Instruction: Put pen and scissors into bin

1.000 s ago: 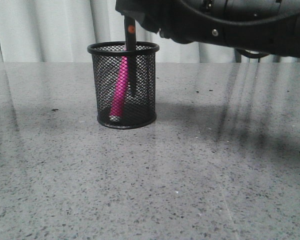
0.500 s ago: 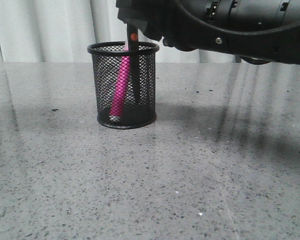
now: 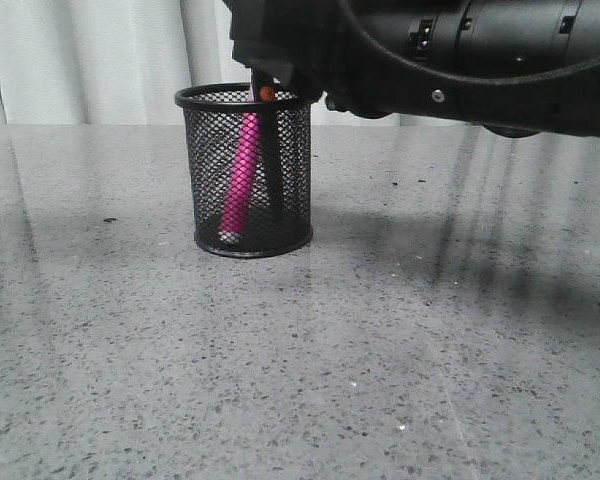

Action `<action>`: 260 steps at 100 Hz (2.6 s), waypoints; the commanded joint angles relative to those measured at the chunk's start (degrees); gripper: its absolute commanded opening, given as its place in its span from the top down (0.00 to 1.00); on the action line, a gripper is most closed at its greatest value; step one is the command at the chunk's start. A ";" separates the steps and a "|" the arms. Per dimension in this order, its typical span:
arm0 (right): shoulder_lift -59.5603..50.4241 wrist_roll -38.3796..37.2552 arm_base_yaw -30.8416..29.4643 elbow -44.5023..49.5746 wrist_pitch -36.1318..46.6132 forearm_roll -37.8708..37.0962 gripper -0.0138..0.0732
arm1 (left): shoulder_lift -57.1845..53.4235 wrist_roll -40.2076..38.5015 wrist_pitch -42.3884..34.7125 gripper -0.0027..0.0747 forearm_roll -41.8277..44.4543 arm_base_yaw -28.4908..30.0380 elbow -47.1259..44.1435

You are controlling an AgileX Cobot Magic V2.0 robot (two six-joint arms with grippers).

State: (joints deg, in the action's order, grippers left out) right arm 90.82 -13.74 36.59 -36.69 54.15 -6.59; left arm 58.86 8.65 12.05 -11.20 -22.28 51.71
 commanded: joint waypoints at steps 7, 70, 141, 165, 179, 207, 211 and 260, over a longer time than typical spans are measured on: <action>-1.88 0.12 0.06 -1.09 4.23 -0.35 0.76 | -1.20 -0.39 -4.63 0.59 -0.57 0.28 1.56; -1.88 0.12 -0.04 -1.09 1.56 -1.37 0.61 | -1.20 -0.39 -4.63 0.59 -0.57 0.28 1.56; -1.88 0.12 -0.04 -1.09 5.29 -1.46 0.54 | -1.20 -0.39 -4.63 0.59 -0.57 0.28 1.56; -4.53 0.12 -0.92 -1.09 8.22 -1.02 0.91 | -1.20 -0.39 -4.51 0.59 -0.57 0.28 1.56; -9.92 2.52 -3.33 -1.09 2.28 1.53 0.90 | -1.57 -0.39 -4.38 0.71 -0.57 0.28 1.56; -28.22 13.74 -8.55 -1.09 -28.36 11.85 0.90 | -4.45 -0.05 -5.09 0.99 3.58 0.28 0.43; -30.37 14.64 -9.15 -1.09 -31.30 11.85 0.90 | -5.36 -0.05 -6.61 0.99 3.68 0.28 -0.70; -61.40 19.09 -13.14 16.03 -39.53 11.85 0.90 | -30.82 -0.05 -22.64 0.99 0.37 0.28 -27.78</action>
State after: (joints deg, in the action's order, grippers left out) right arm 35.04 4.72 23.88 -23.51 10.80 5.36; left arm 32.46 8.65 -5.63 -9.27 -22.28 25.37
